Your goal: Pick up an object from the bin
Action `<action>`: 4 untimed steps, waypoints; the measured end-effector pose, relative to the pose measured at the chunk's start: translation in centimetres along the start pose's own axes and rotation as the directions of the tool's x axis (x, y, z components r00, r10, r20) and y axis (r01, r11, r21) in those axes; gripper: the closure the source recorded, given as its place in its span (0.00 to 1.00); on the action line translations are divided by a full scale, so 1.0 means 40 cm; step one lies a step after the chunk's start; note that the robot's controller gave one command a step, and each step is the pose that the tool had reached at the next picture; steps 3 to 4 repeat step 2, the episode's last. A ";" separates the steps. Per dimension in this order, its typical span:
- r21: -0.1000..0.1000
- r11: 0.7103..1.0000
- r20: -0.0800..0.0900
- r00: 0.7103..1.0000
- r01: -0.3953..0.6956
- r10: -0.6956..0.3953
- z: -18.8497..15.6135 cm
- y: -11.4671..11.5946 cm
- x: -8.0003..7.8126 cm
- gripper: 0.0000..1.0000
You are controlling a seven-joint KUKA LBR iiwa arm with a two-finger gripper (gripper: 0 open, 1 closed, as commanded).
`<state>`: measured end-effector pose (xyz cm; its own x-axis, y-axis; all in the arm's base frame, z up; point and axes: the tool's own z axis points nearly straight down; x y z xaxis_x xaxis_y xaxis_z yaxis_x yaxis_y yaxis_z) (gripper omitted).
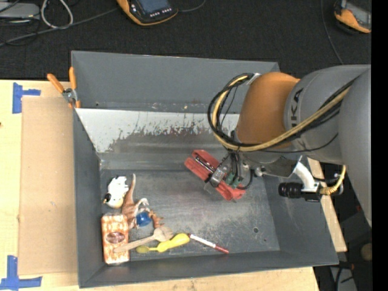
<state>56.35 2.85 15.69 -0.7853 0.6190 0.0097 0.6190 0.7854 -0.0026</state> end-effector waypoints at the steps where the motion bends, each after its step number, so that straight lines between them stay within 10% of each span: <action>1: 0.000 1.000 0.000 1.000 0.002 -0.002 -0.071 0.000 0.000 1.00; 4: 0.000 1.000 0.000 1.000 0.004 -0.004 -0.101 0.000 0.000 1.00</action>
Offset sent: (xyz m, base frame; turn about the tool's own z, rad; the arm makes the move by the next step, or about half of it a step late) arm 0.0004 0.0000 0.0484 -0.0009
